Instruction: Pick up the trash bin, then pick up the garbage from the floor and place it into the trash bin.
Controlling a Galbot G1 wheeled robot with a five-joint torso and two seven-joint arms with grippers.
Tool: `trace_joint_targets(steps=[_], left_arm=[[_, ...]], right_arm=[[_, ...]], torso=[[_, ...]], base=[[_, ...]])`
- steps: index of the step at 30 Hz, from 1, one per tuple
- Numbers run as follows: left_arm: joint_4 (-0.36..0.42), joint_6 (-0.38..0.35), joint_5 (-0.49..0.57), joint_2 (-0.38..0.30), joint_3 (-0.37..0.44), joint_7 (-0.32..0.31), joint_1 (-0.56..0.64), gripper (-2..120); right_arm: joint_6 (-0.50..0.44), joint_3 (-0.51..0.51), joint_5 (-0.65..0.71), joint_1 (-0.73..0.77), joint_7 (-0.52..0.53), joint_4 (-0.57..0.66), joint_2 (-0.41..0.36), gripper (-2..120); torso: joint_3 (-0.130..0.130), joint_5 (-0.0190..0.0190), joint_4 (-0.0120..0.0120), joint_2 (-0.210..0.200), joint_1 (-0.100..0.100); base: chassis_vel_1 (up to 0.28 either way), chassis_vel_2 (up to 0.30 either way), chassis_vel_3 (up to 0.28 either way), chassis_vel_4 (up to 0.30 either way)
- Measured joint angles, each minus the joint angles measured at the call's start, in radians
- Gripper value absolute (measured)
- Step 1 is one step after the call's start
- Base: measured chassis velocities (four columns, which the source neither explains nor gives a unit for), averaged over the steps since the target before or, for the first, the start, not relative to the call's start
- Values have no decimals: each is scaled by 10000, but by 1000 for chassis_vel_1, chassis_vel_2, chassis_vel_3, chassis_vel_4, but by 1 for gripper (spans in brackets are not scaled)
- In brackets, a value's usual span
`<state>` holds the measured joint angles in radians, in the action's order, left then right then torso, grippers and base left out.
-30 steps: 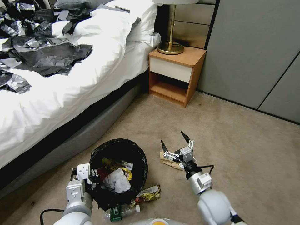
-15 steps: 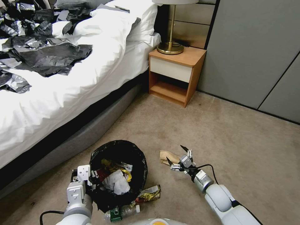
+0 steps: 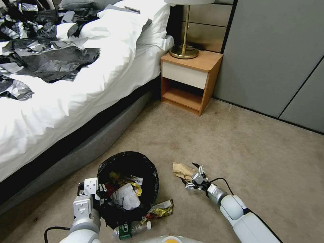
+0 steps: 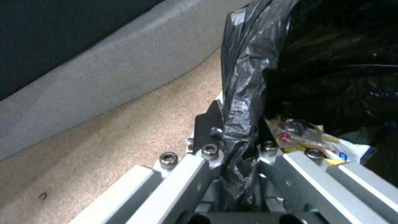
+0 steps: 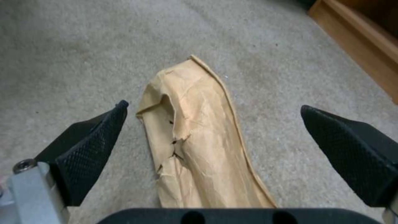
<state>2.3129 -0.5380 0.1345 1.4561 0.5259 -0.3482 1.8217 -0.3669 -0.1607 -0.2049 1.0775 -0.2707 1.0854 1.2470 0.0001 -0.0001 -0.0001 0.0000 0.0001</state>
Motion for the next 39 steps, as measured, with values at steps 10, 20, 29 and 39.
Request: trace_joint_targets(steps=[10, 20, 29, 39], left_arm=[[-34, 14, -2, 20, -18, -43, 14, 0], [-32, 57, -51, 54, -53, -63, 84, 0], [12, 81, -63, 26, -54, -72, 108, 0], [100, 103, -63, 2, -56, -72, 193, 0]], right_arm=[[-376, -148, -510, -706, -8, -1655, 742, 100], [-105, -282, -553, -1172, 147, -2715, 1138, 96], [-33, -419, -376, -1213, 267, -2811, 1138, 68], [-28, -445, -321, -1197, 363, -2592, 1109, 34]], torso=[[0, 1, 1, 0, 0], [0, 0, 2, 0, 0], [0, -2, 0, 0, -1], [0, 1, 1, 0, 0]], base=[[0, 0, 0, 0], [0, 0, 0, 0], [0, 0, 0, 0], [0, 0, 0, 0]])
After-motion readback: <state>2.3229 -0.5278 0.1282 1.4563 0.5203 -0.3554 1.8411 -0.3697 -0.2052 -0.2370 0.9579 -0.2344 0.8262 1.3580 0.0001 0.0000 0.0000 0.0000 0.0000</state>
